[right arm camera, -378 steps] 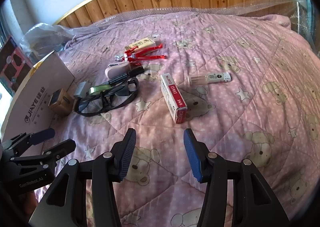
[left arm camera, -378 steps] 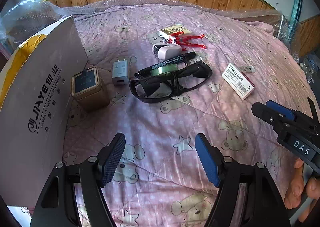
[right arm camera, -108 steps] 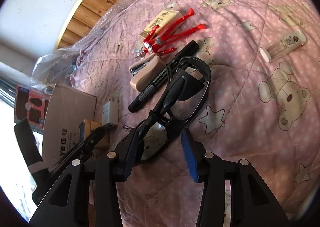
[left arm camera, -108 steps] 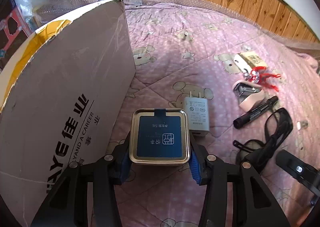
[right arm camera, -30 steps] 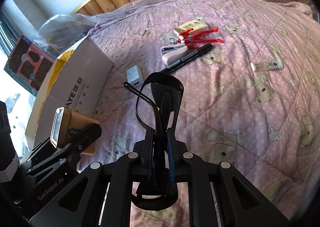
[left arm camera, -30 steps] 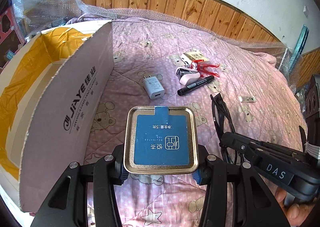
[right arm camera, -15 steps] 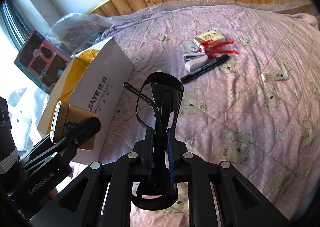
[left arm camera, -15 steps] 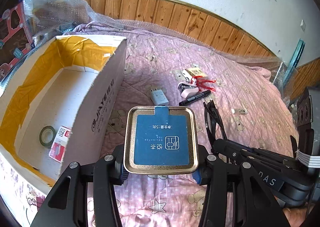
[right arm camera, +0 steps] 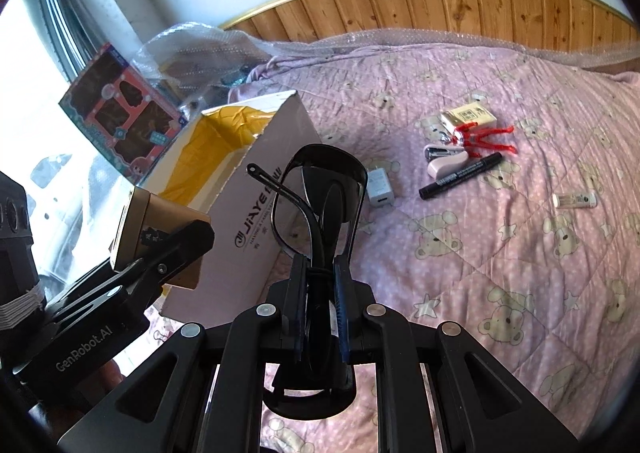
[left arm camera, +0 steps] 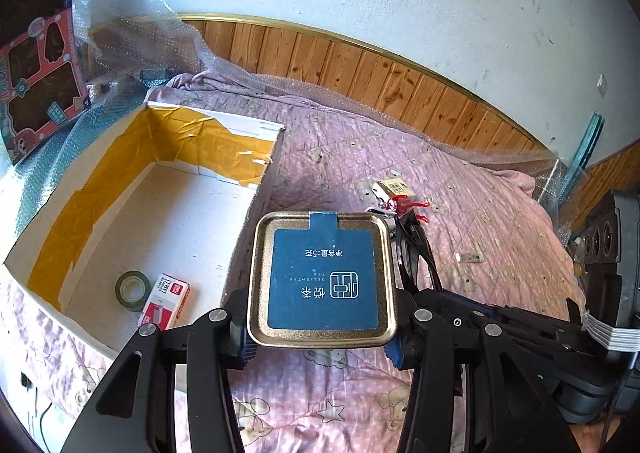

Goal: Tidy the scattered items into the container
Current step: 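Lift and carry the tin and glasses toward the cardboard box with both tools, then lower into the box and open the left tool on the tin while the right tool releases the glasses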

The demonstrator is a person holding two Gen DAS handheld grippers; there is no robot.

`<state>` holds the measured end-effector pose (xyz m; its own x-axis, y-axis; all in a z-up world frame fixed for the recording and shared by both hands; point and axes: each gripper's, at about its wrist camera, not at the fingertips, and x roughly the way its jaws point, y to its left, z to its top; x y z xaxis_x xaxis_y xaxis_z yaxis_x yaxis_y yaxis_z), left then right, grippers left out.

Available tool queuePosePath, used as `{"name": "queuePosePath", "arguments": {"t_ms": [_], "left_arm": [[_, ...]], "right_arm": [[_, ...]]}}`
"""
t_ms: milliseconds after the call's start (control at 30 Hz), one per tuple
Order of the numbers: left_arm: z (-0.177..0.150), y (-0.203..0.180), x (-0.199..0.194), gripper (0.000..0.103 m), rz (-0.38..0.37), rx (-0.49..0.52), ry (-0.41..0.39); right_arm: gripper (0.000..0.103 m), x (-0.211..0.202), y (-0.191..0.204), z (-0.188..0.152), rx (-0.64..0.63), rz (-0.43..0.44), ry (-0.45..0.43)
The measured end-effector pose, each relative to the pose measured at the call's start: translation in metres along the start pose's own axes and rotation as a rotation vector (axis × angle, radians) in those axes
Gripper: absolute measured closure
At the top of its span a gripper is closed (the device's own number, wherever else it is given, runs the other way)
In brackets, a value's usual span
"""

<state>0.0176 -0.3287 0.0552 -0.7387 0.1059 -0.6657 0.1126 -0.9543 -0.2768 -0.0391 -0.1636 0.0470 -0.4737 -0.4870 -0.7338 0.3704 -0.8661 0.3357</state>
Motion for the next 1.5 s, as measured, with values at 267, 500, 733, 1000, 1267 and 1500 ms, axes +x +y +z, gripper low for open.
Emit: {"name": "queuePosePath", "arguments": {"t_ms": [267, 500, 733, 1000, 1267, 1500], "left_arm": [[0.014, 0.028, -0.021, 0.053, 0.016, -0.035, -0.049], [0.025, 0.057, -0.032, 0.053, 0.044, -0.072, -0.075], [0.033, 0.082, -0.039, 0.053, 0.077, -0.097, -0.094], [0.047, 0.103, -0.042, 0.053, 0.128, -0.101, -0.098], [0.060, 0.116, -0.032, 0.053, 0.171, -0.092, -0.052], [0.072, 0.123, -0.017, 0.053, 0.183, -0.090, 0.001]], "right_arm": [[0.090, -0.001, 0.033, 0.014, -0.065, 0.024, -0.013], [0.090, 0.000, 0.059, 0.027, -0.112, 0.046, -0.026], [0.090, 0.006, 0.083, 0.040, -0.154, 0.064, -0.028], [0.090, 0.016, 0.106, 0.053, -0.197, 0.086, -0.026], [0.089, 0.030, 0.129, 0.068, -0.245, 0.100, -0.028], [0.089, 0.048, 0.139, 0.080, -0.273, 0.105, -0.013]]}}
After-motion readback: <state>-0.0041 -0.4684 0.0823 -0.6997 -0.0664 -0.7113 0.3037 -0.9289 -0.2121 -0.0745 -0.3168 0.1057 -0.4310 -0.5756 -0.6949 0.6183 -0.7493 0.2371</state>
